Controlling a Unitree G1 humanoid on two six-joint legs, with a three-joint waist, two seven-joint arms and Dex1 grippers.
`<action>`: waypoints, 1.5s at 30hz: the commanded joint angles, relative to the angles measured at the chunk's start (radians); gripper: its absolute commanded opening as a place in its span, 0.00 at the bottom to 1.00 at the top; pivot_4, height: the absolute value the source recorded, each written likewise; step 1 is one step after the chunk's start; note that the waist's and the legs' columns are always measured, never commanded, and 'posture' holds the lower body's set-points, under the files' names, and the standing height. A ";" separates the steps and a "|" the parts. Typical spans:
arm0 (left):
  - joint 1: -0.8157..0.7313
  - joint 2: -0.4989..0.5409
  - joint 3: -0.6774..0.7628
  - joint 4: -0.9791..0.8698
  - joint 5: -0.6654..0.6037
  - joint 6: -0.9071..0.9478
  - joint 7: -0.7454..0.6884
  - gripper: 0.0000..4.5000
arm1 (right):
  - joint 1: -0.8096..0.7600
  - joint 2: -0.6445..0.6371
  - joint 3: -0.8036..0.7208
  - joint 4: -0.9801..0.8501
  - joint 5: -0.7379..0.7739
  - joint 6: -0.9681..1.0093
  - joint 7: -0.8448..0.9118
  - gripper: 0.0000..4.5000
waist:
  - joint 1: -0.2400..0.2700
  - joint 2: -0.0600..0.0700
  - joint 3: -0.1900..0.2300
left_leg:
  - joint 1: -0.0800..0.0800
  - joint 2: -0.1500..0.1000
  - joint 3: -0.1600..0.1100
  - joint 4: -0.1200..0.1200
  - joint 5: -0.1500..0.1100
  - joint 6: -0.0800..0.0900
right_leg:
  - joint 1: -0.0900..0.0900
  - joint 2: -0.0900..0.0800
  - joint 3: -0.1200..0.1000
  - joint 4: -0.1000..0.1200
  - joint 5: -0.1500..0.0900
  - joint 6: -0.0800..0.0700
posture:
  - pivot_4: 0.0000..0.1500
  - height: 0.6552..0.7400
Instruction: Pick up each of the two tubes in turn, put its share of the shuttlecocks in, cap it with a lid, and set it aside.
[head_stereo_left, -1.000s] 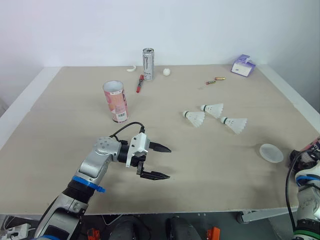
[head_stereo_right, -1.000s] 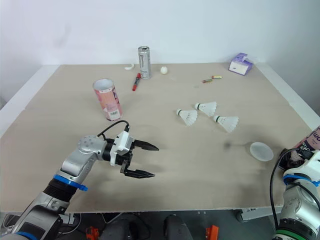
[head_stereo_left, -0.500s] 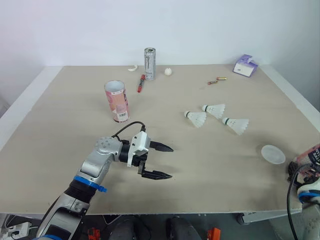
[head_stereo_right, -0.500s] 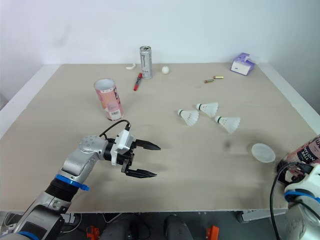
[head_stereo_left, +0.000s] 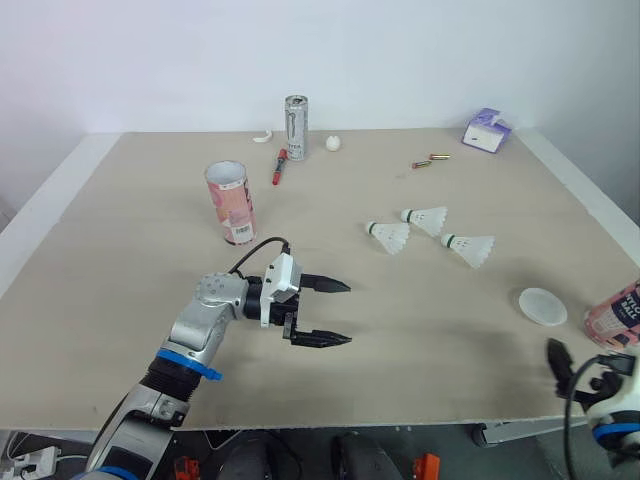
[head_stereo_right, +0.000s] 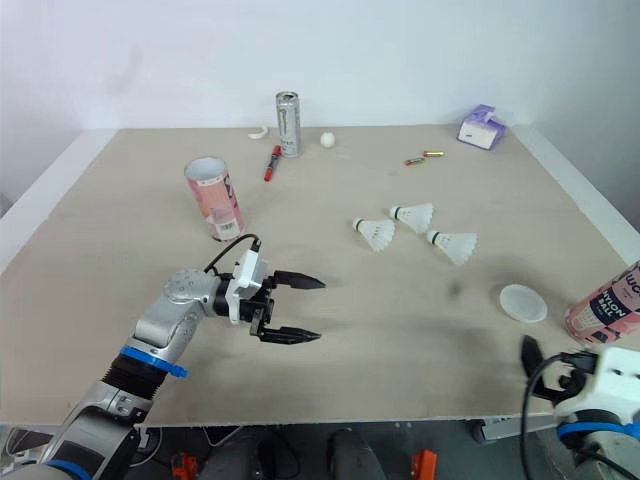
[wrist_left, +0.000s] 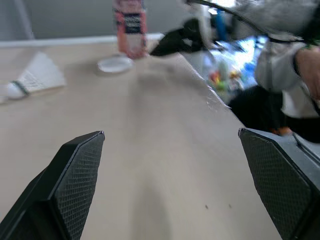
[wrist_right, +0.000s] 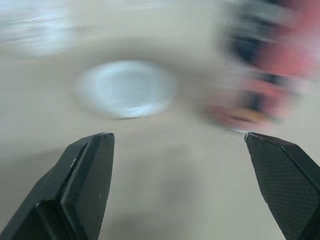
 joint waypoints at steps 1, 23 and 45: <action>0.016 -0.015 0.038 0.025 0.005 -0.066 0.050 1.00 | 0.024 -0.086 0.036 -0.074 -0.031 -0.127 0.186 0.99 | 0.001 -0.001 0.000 | 0.000 0.000 0.000 0.000 0.000 0.000 | 0.000 0.000 0.000 0.000 0.000 0.000 | 1.00 1.00; 0.221 -0.031 0.310 -0.166 0.201 0.109 0.919 1.00 | -0.929 -0.195 0.591 0.566 -0.018 -0.219 0.845 0.99 | 0.012 -0.018 0.013 | -0.005 0.001 -0.002 0.000 -0.003 -0.005 | -0.003 -0.003 -0.003 0.000 0.006 -0.004 | 1.00 1.00; -0.072 -0.031 0.305 0.240 0.271 0.036 1.059 1.00 | -0.981 -0.159 0.604 0.657 -0.104 -0.260 0.836 0.99 | 0.008 -0.018 0.013 | -0.005 -0.001 -0.001 0.002 -0.003 -0.007 | -0.003 -0.007 -0.011 0.000 0.008 -0.004 | 1.00 1.00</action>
